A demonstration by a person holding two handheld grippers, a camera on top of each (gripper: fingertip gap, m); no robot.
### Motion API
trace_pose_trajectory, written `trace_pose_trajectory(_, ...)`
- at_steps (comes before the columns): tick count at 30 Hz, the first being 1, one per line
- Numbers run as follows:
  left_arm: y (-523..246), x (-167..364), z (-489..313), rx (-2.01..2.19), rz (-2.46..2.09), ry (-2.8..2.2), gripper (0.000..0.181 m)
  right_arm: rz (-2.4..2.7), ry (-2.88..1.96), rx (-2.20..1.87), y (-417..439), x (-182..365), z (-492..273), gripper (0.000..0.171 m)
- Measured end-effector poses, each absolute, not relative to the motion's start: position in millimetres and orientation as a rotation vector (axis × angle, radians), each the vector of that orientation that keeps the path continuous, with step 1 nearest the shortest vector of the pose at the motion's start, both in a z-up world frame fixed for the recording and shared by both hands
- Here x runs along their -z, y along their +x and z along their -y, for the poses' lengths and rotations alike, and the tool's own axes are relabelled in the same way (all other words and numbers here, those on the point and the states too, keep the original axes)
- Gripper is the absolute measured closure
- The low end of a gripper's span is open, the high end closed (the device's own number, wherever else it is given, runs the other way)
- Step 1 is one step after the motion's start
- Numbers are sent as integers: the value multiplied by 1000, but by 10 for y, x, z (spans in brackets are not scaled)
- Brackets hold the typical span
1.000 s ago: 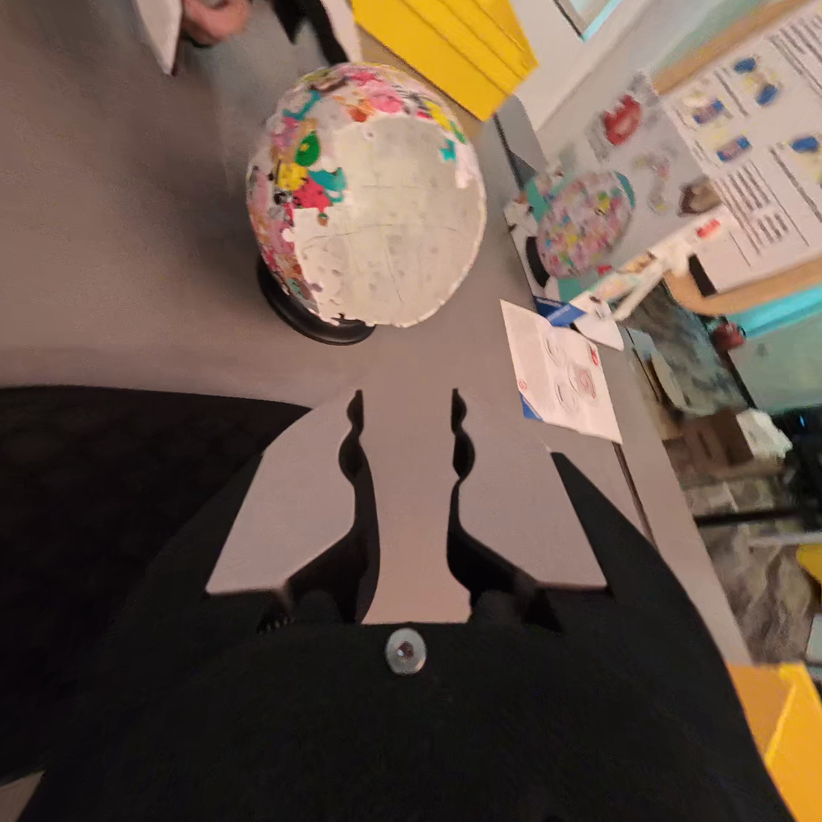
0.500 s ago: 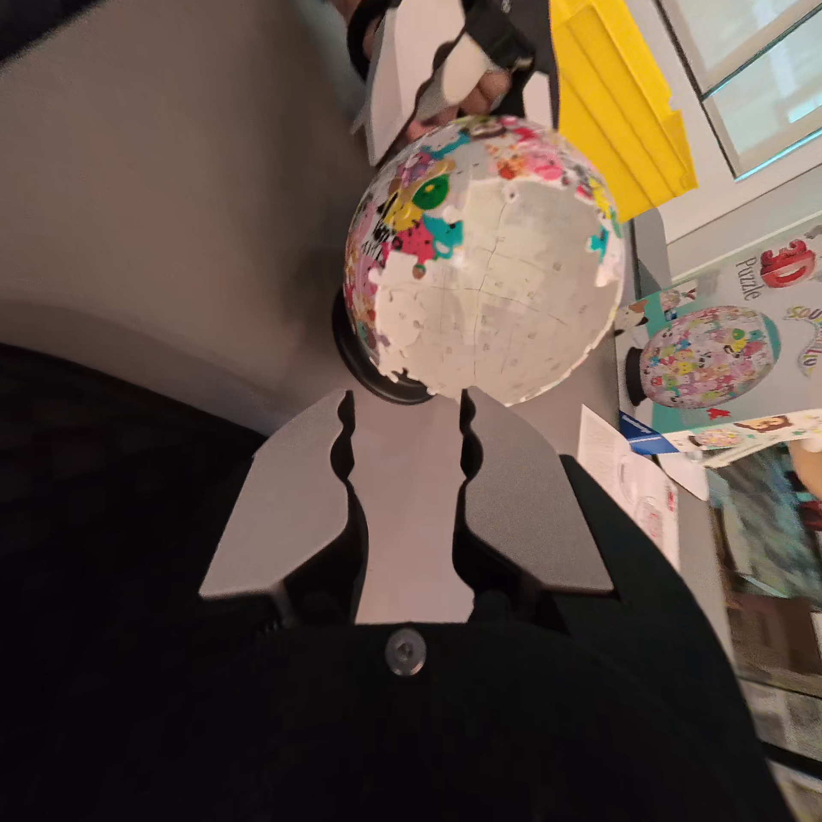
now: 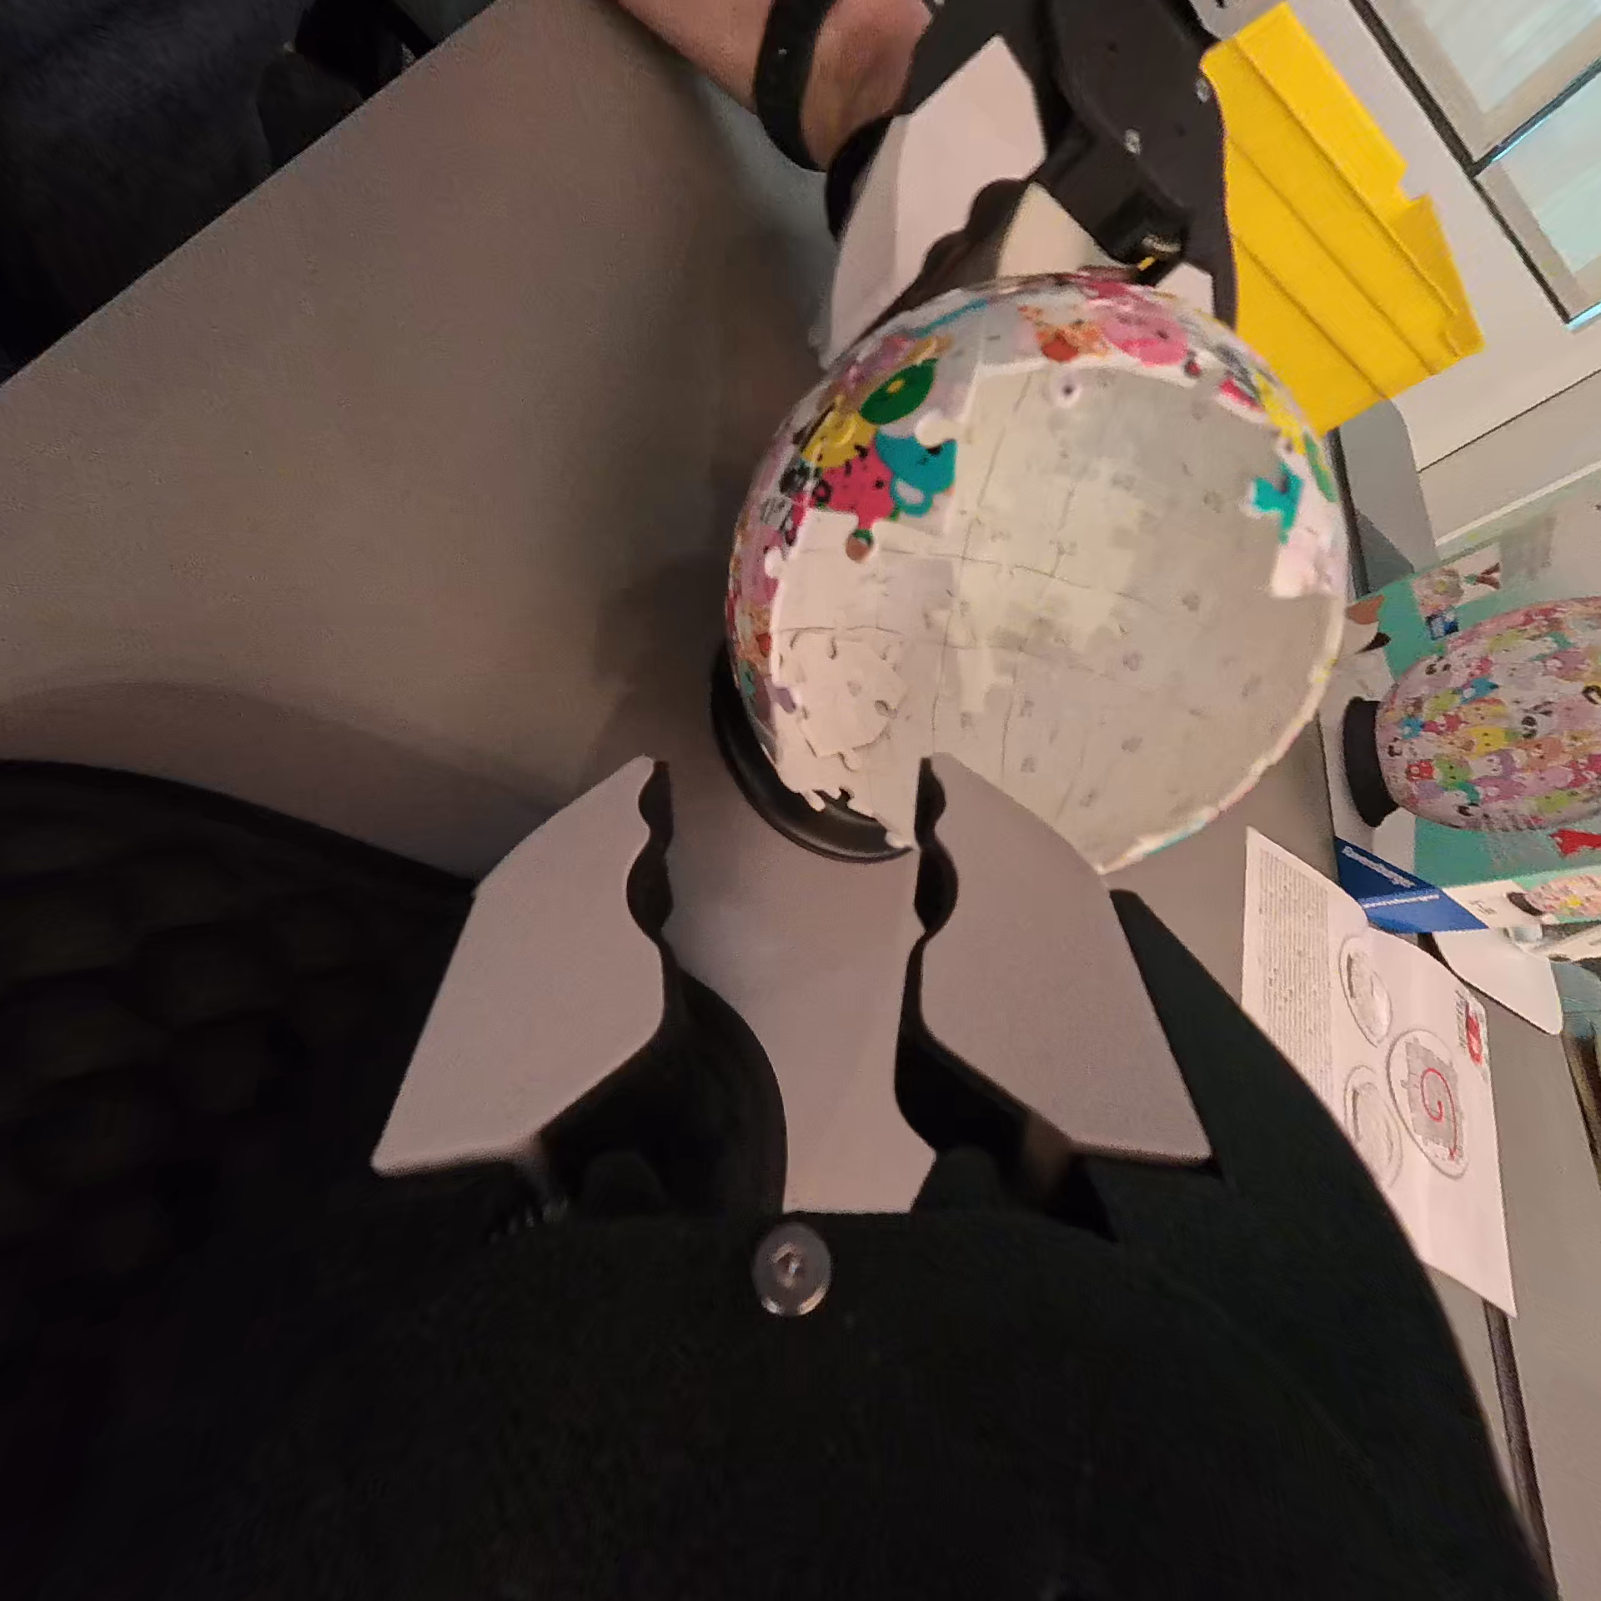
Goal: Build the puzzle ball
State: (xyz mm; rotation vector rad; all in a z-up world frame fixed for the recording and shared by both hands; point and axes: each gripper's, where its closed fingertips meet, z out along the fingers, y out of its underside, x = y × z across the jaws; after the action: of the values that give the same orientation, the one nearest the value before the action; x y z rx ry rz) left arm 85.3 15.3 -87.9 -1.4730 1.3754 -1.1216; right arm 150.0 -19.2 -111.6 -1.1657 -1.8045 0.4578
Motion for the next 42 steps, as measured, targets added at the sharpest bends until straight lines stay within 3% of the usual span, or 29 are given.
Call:
trace_pose_trajectory(11, 871, 873, -206, 1204, -1438, -1448, 70, 1921, -1177, -389, 1347, 1218, 234, 101)
trace_pose_trajectory(20, 921, 989, -67, 935, -1338, -1584, 42, 2015, -1157, -241, 1399, 1286, 186, 98)
trace_pose_trajectory(28, 1039, 995, -150, 901, -1338, -1540, 58, 2193, -1085, -50, 1449, 1345, 156, 92)
trace_pose_trajectory(42, 1055, 985, -178, 954, -1401, -1492, 58, 2487, -999, 121, 1442, 1497, 221, 88)
